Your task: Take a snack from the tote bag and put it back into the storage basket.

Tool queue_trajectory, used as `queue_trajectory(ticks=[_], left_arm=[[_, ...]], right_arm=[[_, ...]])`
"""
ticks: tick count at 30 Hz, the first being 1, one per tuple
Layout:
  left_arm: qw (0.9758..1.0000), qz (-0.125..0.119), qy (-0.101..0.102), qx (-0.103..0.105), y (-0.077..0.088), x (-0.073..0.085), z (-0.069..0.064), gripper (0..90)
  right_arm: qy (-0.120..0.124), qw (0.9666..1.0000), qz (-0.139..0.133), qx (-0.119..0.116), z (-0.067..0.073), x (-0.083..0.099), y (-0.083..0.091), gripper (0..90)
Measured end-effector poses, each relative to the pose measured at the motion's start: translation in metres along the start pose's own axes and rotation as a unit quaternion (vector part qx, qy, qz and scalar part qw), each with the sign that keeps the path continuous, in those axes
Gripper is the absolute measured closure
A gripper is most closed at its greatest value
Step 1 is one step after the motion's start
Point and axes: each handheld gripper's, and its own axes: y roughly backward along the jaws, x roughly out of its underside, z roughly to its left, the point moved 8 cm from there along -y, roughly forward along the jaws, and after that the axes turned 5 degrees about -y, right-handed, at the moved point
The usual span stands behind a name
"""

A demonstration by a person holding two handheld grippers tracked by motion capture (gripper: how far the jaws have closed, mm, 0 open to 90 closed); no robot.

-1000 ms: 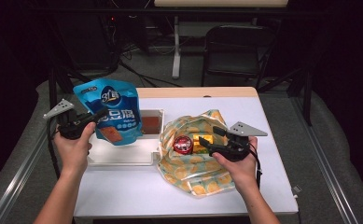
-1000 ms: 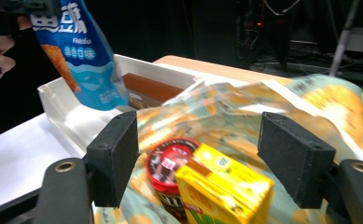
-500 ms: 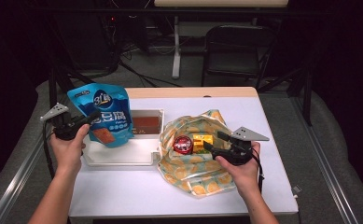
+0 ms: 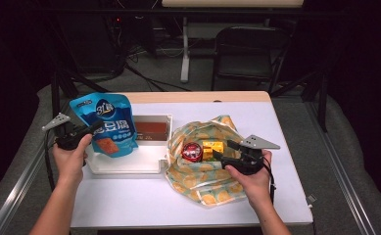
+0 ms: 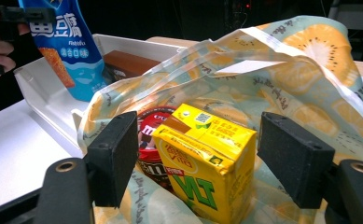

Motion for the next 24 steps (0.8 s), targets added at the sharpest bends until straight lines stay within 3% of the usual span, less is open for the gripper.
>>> queue_trajectory(ticks=[2,4,7,13,17,24], left_arm=[[0.9999,-0.008,0.014,0.001,0.003,0.002,0.003,85.6],[0.9999,-0.010,0.011,0.002,0.006,0.003,0.003,82.2],[0.9999,-0.002,0.006,-0.012,0.009,0.003,0.001,72.7],[0.9986,0.009,0.025,-0.045,0.018,0.007,0.000,33.3],[0.9976,0.022,0.027,-0.060,0.023,0.014,-0.005,15.2],[0.9976,0.008,0.014,-0.067,0.036,0.016,-0.024,8.2]], right_arm=[[-0.003,1.0000,0.000,0.002,-0.001,0.001,0.000,29.0],[-0.004,1.0000,-0.001,0.001,-0.001,0.001,-0.001,29.0],[-0.002,1.0000,0.001,0.001,0.000,0.002,-0.002,29.0],[-0.006,0.9999,0.002,0.013,0.000,0.005,-0.004,28.4],[-0.006,0.9997,0.000,0.026,0.001,0.006,-0.007,23.9],[-0.007,0.9994,0.002,0.033,0.001,0.007,-0.010,20.5]])
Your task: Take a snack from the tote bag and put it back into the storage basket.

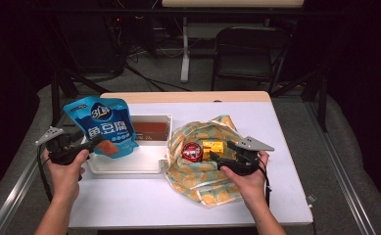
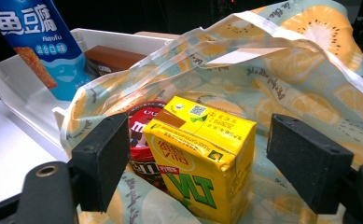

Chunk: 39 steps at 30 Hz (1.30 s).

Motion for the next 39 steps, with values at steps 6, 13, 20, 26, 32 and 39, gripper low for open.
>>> queue_trajectory(ticks=[6,13,20,26,32,39], left_arm=[[0.9998,-0.009,-0.017,-0.005,0.011,0.004,-0.025,8.2],[0.9993,-0.002,-0.037,0.006,0.013,0.014,-0.053,10.6],[0.9976,0.023,-0.055,0.035,0.005,0.030,-0.083,15.6],[0.9963,0.028,-0.067,0.045,-0.003,0.039,-0.096,20.8],[0.9955,0.044,-0.073,0.041,-0.009,0.048,-0.101,21.9],[0.9944,0.055,-0.078,0.045,-0.012,0.055,-0.107,21.9]], right_arm=[[-0.001,1.0000,0.001,0.001,-0.002,0.000,-0.002,20.1],[-0.002,1.0000,0.001,-0.002,-0.009,-0.001,-0.001,19.7],[0.003,1.0000,0.003,-0.004,-0.004,0.000,-0.007,20.8],[-0.001,1.0000,0.005,-0.001,-0.008,0.002,-0.008,21.1],[-0.012,0.9997,0.004,0.018,0.001,0.004,-0.014,15.2],[-0.030,0.9967,-0.005,0.075,0.005,0.009,-0.025,13.7]])
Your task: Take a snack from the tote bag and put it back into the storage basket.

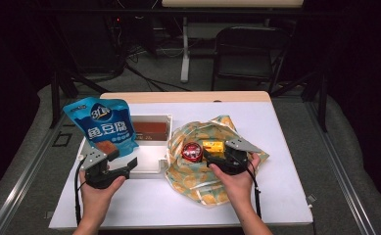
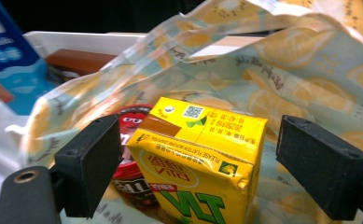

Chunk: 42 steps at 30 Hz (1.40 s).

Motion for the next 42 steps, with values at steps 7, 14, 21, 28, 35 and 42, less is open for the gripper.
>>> queue_trajectory(ticks=[7,14,21,28,35,42], left_arm=[[1.0000,0.005,-0.006,0.001,-0.001,0.003,-0.003,21.9],[1.0000,0.005,0.007,0.002,0.001,0.005,0.003,22.0],[0.9999,0.005,0.010,0.000,0.001,0.005,0.003,22.1],[0.9999,0.011,0.013,0.001,-0.002,0.007,0.001,23.2],[0.9998,0.010,0.016,0.001,-0.001,0.007,0.002,23.4],[0.9998,0.006,0.019,0.003,0.000,0.006,0.001,23.4]], right_arm=[[-0.014,0.9993,-0.009,0.032,0.005,0.006,-0.009,14.2],[-0.025,0.9977,-0.011,0.062,0.005,0.009,-0.015,15.3],[-0.027,0.9960,-0.007,0.085,0.007,0.013,-0.022,14.6],[-0.034,0.9940,-0.010,0.104,0.005,0.015,-0.031,15.3],[-0.043,0.9931,-0.017,0.108,0.000,0.014,-0.031,20.5],[-0.020,0.9954,-0.008,0.093,-0.002,0.011,-0.028,24.4]])
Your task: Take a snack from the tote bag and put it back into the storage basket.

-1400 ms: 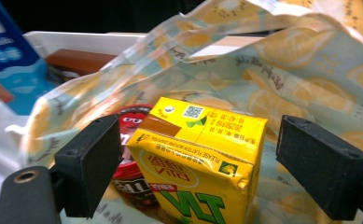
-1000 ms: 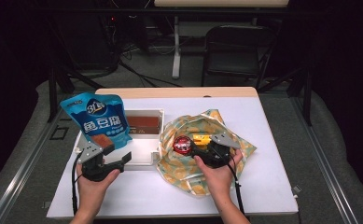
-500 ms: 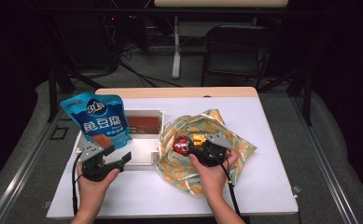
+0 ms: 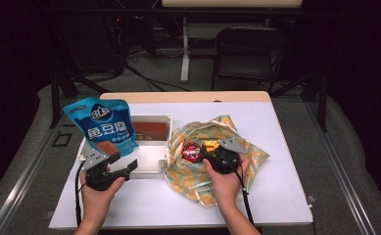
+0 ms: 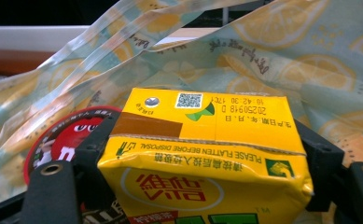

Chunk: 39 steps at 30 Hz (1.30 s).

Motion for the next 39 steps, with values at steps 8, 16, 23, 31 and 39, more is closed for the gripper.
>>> queue_trajectory(ticks=[8,16,23,31,39], left_arm=[[0.9996,-0.004,-0.015,0.023,-0.008,-0.004,-0.018,23.5],[0.9966,-0.017,-0.046,0.067,-0.024,-0.015,-0.052,22.7],[0.9915,-0.018,-0.071,0.108,-0.040,-0.018,-0.082,20.7],[0.9888,-0.015,-0.071,0.131,-0.066,-0.019,-0.105,20.8],[0.9838,-0.024,-0.085,0.156,-0.086,-0.028,-0.134,19.6]], right_arm=[[0.007,0.9992,-0.003,-0.038,-0.003,-0.013,0.014,26.4],[0.004,0.9976,-0.012,-0.068,-0.001,-0.036,0.033,27.0],[0.022,0.9958,-0.019,-0.086,0.010,-0.052,0.050,27.9],[0.020,0.9956,-0.017,-0.089,0.006,-0.053,0.050,28.5],[0.022,0.9939,-0.025,-0.105,0.012,-0.059,0.060,28.5]])
